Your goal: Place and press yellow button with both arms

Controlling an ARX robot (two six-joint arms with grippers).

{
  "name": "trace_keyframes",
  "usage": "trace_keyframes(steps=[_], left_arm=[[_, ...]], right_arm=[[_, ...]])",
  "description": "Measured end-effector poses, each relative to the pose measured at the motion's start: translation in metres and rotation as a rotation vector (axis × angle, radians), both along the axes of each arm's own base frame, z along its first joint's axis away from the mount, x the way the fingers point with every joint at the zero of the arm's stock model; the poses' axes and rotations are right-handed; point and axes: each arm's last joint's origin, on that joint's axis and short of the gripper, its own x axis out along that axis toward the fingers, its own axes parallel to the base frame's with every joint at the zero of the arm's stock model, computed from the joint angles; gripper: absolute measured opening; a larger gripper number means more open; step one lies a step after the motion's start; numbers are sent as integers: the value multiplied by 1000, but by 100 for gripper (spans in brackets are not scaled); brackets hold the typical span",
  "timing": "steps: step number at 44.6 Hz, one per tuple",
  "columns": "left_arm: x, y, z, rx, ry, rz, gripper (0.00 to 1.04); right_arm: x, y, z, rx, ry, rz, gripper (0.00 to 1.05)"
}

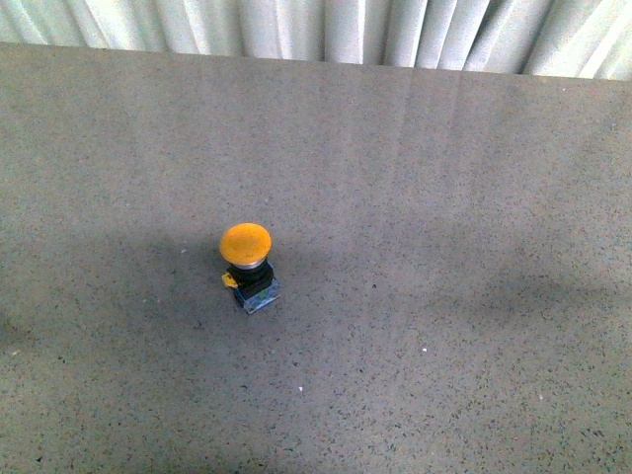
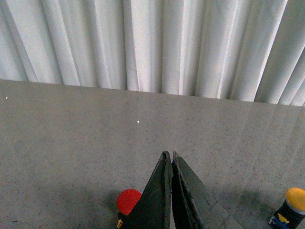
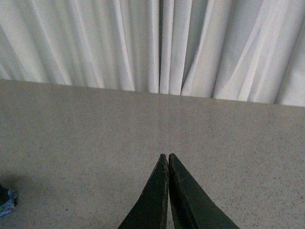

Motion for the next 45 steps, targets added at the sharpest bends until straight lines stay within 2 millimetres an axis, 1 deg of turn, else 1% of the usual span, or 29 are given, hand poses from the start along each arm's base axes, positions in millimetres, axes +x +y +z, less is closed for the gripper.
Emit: trace_keyframes(steps=[20, 45], left_arm=[[0, 0, 0, 0, 0, 0, 1], [0, 0, 0, 0, 0, 0, 1]], right_arm=[[-19, 0, 5, 0, -18, -1, 1], [-30, 0, 5, 0, -18, -1, 1]])
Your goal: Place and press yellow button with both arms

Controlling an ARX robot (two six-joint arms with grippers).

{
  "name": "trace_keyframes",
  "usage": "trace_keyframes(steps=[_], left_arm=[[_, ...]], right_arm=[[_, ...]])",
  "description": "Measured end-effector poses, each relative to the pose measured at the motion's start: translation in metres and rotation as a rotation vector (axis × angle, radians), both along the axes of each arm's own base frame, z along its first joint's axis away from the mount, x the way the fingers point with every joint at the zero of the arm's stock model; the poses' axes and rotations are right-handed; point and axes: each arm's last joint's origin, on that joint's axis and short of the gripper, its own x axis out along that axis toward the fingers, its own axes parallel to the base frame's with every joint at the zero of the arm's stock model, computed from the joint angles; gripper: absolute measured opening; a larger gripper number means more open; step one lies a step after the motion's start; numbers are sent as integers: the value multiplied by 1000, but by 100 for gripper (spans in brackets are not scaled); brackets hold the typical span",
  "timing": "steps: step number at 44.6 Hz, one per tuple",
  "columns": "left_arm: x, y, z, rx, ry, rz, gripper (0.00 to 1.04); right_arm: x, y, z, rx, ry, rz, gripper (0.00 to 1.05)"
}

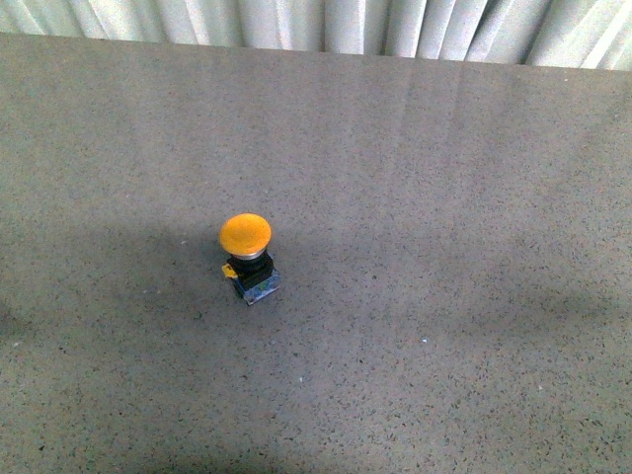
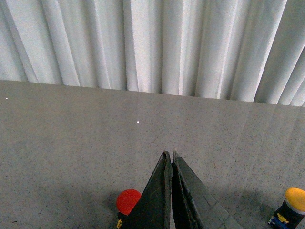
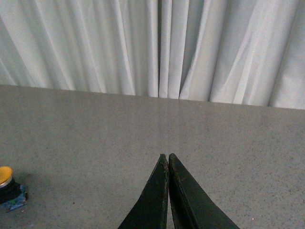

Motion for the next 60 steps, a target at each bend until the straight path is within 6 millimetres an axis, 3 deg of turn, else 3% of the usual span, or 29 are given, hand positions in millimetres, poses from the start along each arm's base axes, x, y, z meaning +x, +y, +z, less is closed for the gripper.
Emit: trace_keyframes(steps=[7, 20, 22, 28, 46, 48, 60], left_arm=[[0, 0, 0, 0, 0, 0, 1], [0, 0, 0, 0, 0, 0, 1], [0, 0, 0, -1, 0, 0, 3], [0, 0, 0, 0, 0, 0, 31], [0, 0, 0, 0, 0, 0, 93], [0, 0, 0, 2, 0, 0, 97], [0, 0, 0, 2, 0, 0, 96]], right_arm=[[-11, 0, -3, 0, 11, -2, 1], [-12, 0, -3, 0, 5, -2, 1], [-12, 0, -3, -1, 5, -2, 8], [-12, 0, -3, -1, 4, -2, 36], [-12, 0, -3, -1, 5, -2, 96], [-12, 0, -3, -1, 5, -2, 96], [-12, 0, -3, -1, 5, -2, 96]])
